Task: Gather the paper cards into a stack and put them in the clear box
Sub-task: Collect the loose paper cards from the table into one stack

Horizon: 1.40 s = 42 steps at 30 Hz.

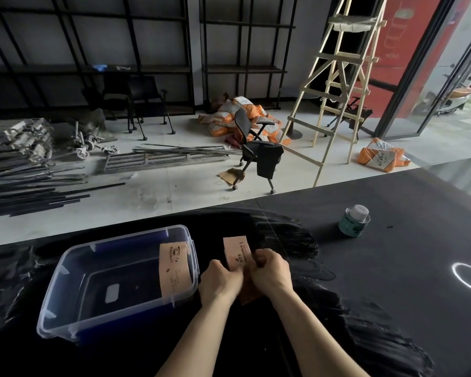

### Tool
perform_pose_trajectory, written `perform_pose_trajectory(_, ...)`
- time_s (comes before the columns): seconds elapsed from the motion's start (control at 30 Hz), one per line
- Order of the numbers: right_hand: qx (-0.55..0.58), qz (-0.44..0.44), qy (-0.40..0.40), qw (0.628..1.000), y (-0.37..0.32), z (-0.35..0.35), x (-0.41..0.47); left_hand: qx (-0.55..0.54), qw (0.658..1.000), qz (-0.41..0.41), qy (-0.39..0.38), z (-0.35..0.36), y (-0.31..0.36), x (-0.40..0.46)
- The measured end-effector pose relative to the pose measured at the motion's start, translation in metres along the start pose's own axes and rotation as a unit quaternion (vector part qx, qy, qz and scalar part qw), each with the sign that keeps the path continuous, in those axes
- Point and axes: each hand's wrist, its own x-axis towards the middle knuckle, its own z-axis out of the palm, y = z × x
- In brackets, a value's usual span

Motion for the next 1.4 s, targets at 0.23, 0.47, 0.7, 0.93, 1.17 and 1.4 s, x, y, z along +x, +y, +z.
perform_pose_trajectory(0.23,0.086,0.068,-0.054,0.992,-0.001,-0.008,0.000,-0.076,0.996,-0.009,-0.036,0.000,0.002,0.000)
perform_pose_trajectory(0.47,0.300,0.040,-0.111,0.947,0.014,-0.024,-0.028,-0.191,0.979,0.016,-0.063,-0.002,-0.006,-0.021)
perform_pose_trajectory(0.7,0.341,-0.037,-0.079,0.936,0.030,-0.030,-0.069,-0.222,0.959,0.141,-0.109,-0.024,-0.033,-0.051)
perform_pose_trajectory(0.93,0.346,-0.119,-0.130,0.922,0.013,0.000,-0.118,-0.207,0.953,0.198,-0.098,-0.078,-0.092,-0.074)
perform_pose_trajectory(1.17,0.308,-0.180,-0.198,0.913,-0.017,0.061,-0.164,-0.221,0.955,0.193,-0.044,-0.135,-0.158,-0.086)
perform_pose_trajectory(1.4,0.352,-0.124,-0.250,0.893,-0.030,0.099,-0.191,-0.341,0.925,0.147,-0.074,-0.147,-0.185,-0.090)
